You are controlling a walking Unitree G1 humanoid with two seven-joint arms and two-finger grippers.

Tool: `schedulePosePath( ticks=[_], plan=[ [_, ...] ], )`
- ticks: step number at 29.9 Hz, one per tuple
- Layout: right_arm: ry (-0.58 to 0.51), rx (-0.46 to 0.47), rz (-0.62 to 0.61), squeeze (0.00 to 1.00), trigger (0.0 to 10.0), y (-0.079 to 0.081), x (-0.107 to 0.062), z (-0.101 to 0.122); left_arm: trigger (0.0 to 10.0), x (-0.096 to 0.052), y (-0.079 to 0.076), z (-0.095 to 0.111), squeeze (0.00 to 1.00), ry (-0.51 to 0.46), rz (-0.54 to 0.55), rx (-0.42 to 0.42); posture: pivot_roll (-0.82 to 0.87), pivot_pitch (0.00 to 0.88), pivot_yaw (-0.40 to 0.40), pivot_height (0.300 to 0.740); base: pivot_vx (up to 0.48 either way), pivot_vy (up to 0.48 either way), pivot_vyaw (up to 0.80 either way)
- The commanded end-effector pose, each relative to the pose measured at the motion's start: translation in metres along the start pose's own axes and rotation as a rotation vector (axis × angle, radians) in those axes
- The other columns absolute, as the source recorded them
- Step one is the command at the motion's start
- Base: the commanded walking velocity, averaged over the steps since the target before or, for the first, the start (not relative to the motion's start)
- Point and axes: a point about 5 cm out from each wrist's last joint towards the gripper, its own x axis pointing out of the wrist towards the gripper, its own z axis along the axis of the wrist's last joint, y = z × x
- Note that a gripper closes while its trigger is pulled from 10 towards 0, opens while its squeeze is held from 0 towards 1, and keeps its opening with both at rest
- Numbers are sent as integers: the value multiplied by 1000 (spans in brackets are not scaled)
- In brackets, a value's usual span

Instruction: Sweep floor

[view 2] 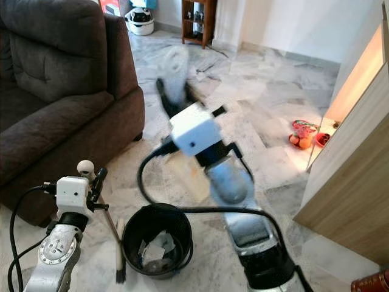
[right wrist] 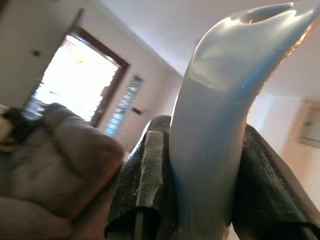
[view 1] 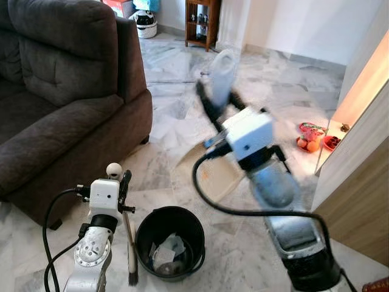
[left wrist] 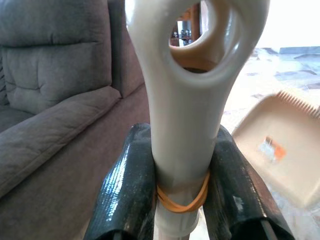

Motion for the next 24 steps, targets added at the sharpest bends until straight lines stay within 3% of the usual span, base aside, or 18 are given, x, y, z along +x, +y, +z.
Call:
schedulePosePath(
  ticks=[1,7,11,14,21,24],
  plan=[
    [-4,-26,-32,0,10000,-5,1,-4,10000,4,3,7,0,-46,5,25,123,70,-9,740,0,0,0],
    [138,-100,-73,0,10000,-15,-18,-41,10000,2,2,7,0,-43,2,24,119,68,-7,740,0,0,0],
    [338,-158,-110,0,10000,-26,-53,-86,10000,0,3,6,0,-38,-1,25,121,67,-7,740,0,0,0],
    [384,-158,-135,0,10000,-29,-63,-95,10000,-1,4,5,0,-36,-2,26,126,66,-6,740,0,0,0],
    [539,-61,-248,0,10000,-35,-94,-124,10000,-3,4,4,0,-29,-13,27,122,58,0,740,0,0,0],
    [603,35,-288,0,10000,-32,-108,-136,10000,-3,4,5,0,-33,-15,21,121,53,1,740,0,0,0]
  ],
)
